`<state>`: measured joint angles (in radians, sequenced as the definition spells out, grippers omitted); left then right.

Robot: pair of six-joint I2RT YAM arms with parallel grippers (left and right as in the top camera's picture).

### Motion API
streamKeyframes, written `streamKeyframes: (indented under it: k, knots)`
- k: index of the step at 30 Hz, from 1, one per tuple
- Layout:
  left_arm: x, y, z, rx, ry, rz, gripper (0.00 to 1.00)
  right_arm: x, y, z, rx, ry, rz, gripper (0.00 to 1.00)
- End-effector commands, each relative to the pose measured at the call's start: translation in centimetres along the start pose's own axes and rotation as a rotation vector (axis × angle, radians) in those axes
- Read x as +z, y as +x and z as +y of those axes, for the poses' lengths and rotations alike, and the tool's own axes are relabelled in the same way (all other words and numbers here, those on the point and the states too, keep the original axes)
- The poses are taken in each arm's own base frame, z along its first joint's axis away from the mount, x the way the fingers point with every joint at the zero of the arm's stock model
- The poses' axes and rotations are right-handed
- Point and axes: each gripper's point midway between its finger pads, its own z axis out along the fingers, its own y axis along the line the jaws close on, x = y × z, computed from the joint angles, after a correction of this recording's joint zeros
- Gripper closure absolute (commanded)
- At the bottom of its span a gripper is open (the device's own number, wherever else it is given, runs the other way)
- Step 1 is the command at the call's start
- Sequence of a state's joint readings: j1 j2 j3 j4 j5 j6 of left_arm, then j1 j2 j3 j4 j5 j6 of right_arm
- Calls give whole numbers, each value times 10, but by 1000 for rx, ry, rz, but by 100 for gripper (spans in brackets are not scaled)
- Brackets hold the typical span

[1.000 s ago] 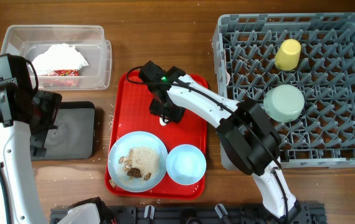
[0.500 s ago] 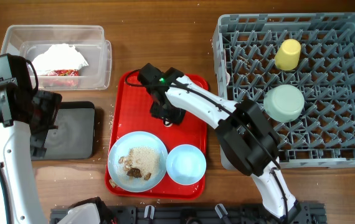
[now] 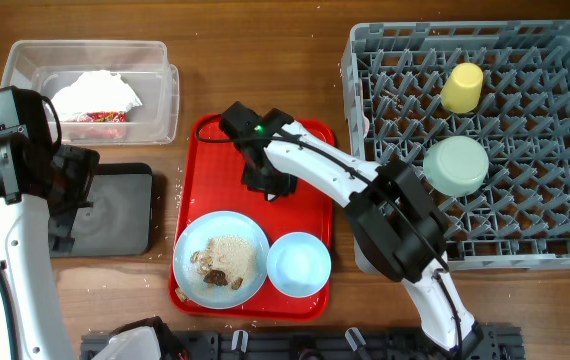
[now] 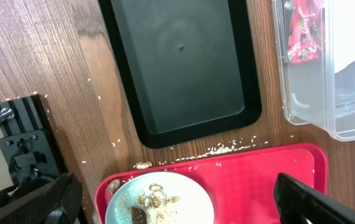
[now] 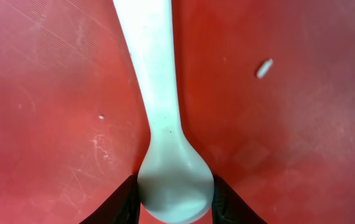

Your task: Sort waste into correct bins and load items into the dishwasher rack

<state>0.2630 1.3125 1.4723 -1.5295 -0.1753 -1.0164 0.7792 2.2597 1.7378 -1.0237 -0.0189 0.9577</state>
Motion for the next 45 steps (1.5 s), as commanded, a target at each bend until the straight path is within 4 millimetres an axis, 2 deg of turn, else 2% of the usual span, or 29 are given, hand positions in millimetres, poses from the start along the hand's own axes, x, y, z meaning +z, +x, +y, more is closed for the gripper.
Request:
streamKeyframes:
  k: [1, 6, 10, 16, 21, 25, 27, 32, 38, 42, 45]
  knots:
    - [0, -3, 3, -20, -8, -15, 0, 9, -13, -2, -64, 28, -17, 66]
    - [0, -3, 3, -20, -8, -16, 0, -9, -24, -2, -82, 3, -38, 67]
    - [0, -3, 3, -20, -8, -16, 0, -30, -37, -8, -65, -15, -80, 67]
    - [0, -3, 3, -20, -8, -16, 0, -81, -64, -21, -125, -87, -164, 66]
    - [0, -3, 3, -20, -8, -16, 0, -137, -96, -53, -129, -141, -279, 64]
    - [0, -3, 3, -20, -8, -16, 0, -169, -124, -91, -96, -122, -376, 62]
    - [0, -3, 3, -21, -8, -16, 0, -179, -136, -110, -101, -114, -402, 61]
    - [0, -3, 3, -20, -8, -15, 0, -179, -156, -147, -116, -72, -411, 60]
    - [0, -3, 3, -20, -8, -16, 0, -176, -168, -172, -88, -37, -411, 59]
    - [0, -3, 3, -20, -8, -16, 0, -172, -164, -164, -99, -102, -381, 57]
    - [0, -3, 3, -20, -8, -16, 0, -174, -156, -137, -142, -218, -355, 57]
